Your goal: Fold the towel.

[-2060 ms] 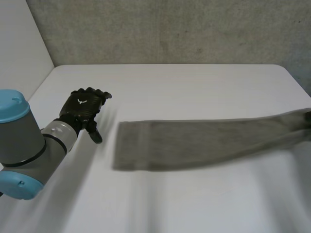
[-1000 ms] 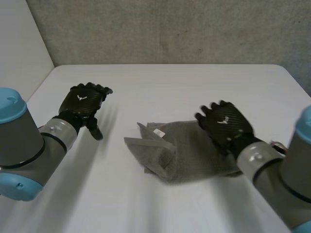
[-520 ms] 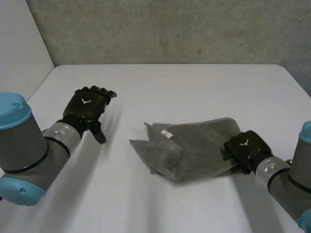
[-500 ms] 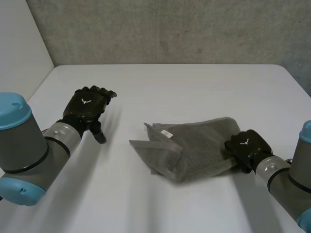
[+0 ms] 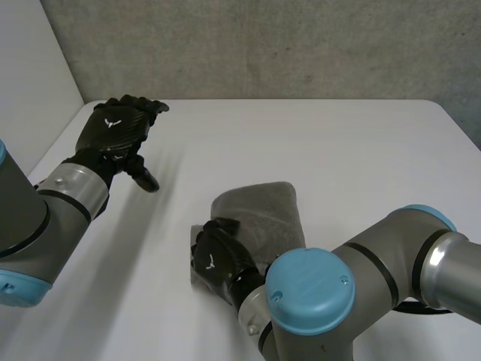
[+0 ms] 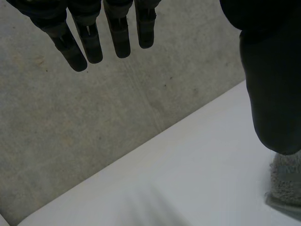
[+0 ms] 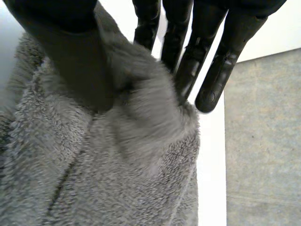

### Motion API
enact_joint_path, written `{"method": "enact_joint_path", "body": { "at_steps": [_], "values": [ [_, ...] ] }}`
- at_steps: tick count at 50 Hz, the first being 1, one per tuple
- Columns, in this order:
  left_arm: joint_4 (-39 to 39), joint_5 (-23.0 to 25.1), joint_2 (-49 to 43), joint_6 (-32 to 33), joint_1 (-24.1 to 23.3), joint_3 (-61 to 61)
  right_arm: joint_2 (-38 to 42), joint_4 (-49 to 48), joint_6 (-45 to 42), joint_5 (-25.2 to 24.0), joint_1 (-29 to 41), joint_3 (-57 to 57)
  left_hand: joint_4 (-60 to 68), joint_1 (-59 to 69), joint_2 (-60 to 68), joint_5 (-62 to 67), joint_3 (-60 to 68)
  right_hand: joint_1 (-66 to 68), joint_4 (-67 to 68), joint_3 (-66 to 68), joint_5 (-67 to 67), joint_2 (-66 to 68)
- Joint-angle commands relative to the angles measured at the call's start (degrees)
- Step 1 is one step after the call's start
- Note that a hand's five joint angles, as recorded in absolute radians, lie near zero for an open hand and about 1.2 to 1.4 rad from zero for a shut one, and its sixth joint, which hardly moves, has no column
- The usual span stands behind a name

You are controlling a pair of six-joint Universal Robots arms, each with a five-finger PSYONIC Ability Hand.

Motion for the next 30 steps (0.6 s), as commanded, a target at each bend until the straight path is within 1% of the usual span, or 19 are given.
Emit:
{"method": "enact_joint_path", "body": {
  "at_steps": [1,4,6,7,9,10,11,12,14,15,17,18,19,22,23,25,26,28,30],
  "values": [
    [0.09,-0.17,-0.19,-0.51,-0.83,1.16,-8.86,-0.74,12.62,-1.97,-3.24,4.0,-2.49,-3.17,-2.71,-11.75,-2.06,-34.93,-37.13,-37.4,-35.25,-32.81],
    [0.09,-0.17,-0.2,-1.04,-1.01,1.87,-11.53,-0.74,15.9,-2.51,-5.27,4.89,-2.32,-3.0,-2.54,-11.58,-1.89,-34.93,-37.13,-37.4,-35.25,-32.81],
    [0.09,-0.43,-0.46,-3.75,-2.05,3.36,-15.81,-0.48,22.72,-2.77,-9.99,6.55,-1.65,-2.33,-1.87,-10.91,-1.22,-34.93,-37.13,-37.4,-35.25,-32.81],
    [0.09,-0.43,-0.46,-3.76,-2.06,3.37,-15.83,-0.47,22.76,-2.77,-10.02,6.56,-1.65,-2.33,-1.87,-10.9,-1.22,-34.93,-37.13,-37.4,-35.25,-32.81],
    [-0.08,-2.18,-1.07,-7.44,-3.63,5.38,-19.42,0.23,29.84,-2.42,-13.87,7.26,-0.81,-1.49,-1.03,-10.07,-0.38,-34.93,-37.13,-37.4,-35.25,-32.81],
    [-0.08,-2.19,-1.07,-7.45,-3.64,5.39,-19.44,0.23,29.88,-2.42,-13.88,7.26,-0.8,-1.49,-1.02,-10.06,-0.37,-34.93,-37.13,-37.4,-35.25,-32.81],
    [-0.17,-3.23,-1.68,-9.02,-4.51,6.34,-20.48,0.58,33.27,-2.42,-15.36,7.7,-0.31,-0.99,-0.52,-9.56,0.13,-34.93,-37.13,-37.4,-35.25,-32.81],
    [-0.17,-3.25,-1.69,-9.04,-4.52,6.35,-20.49,0.58,33.3,-2.42,-15.38,7.7,-0.3,-0.98,-0.52,-9.56,0.13,-34.93,-37.13,-37.4,-35.25,-32.81],
    [-0.61,-5.43,-4.31,-11.66,-6.88,8.45,-21.8,3.11,38.47,-2.77,-18.96,8.23,-0.3,-0.98,-0.52,-9.56,0.13,-34.93,-37.13,-37.4,-35.25,-32.81],
    [-0.61,-5.44,-4.33,-11.67,-6.89,8.46,-21.81,3.13,38.49,-2.77,-18.98,8.23,-0.3,-0.98,-0.52,-9.56,0.13,-34.93,-37.13,-37.4,-35.25,-32.81],
    [-2.1,-7.72,-7.74,-13.16,-10.13,10.74,-21.9,6.89,41.03,-3.21,-22.04,7.88,-0.3,-0.98,-0.52,-9.56,0.13,-34.93,-37.13,-37.4,-35.25,-32.81],
    [-2.1,-7.73,-7.75,-13.17,-10.15,10.75,-21.9,6.91,41.04,-3.21,-22.06,7.88,-0.3,-0.98,-0.52,-9.56,0.13,-34.93,-37.13,-37.4,-35.25,-32.81],
    [-3.41,-8.86,-9.49,-13.69,-11.71,11.79,-21.81,8.39,41.56,-3.56,-23.19,7.71,-0.3,-0.98,-0.52,-9.56,0.13,-34.93,-37.13,-37.4,-35.25,-32.81],
    [-6.4,-10.62,-13.53,-14.66,-14.18,14.08,-21.46,9.54,42.35,-3.65,-24.78,7.44,-0.3,-0.98,-0.52,-9.56,0.13,-34.93,-37.13,-37.4,-35.25,-32.81],
    [-6.41,-10.63,-13.55,-14.66,-14.19,14.09,-21.46,9.55,42.36,-3.65,-24.78,7.44,-0.3,-0.98,-0.52,-9.56,0.13,-34.93,-37.13,-37.4,-35.25,-32.81],
    [-9.3,-11.33,-17.84,-16.41,-16.38,16.19,-19.54,9.72,43.14,-3.65,-25.05,6.74,-0.47,-1.15,-0.69,-9.73,-0.04,-34.93,-37.13,-37.4,-35.25,-32.81],
    [-9.31,-11.33,-17.86,-16.42,-16.39,16.2,-19.52,9.72,43.15,-3.65,-25.05,6.74,-0.47,-1.15,-0.69,-9.73,-0.04,-34.93,-37.13,-37.4,-35.25,-32.81],
    [-11.5,-11.59,-21.36,-18.34,-18.22,17.6,-15.85,10.07,44.37,-4.17,-24.87,5.43,-0.47,-1.15,-0.69,-9.73,-0.04,-34.93,-37.13,-37.4,-35.25,-32.81],
    [-12.12,-11.77,-22.94,-18.7,-19.02,17.95,-14.27,10.16,45.42,-4.78,-24.78,4.81,-0.47,-1.15,-0.69,-9.73,-0.04,-34.93,-37.13,-37.4,-35.25,-32.81]
  ]
}}
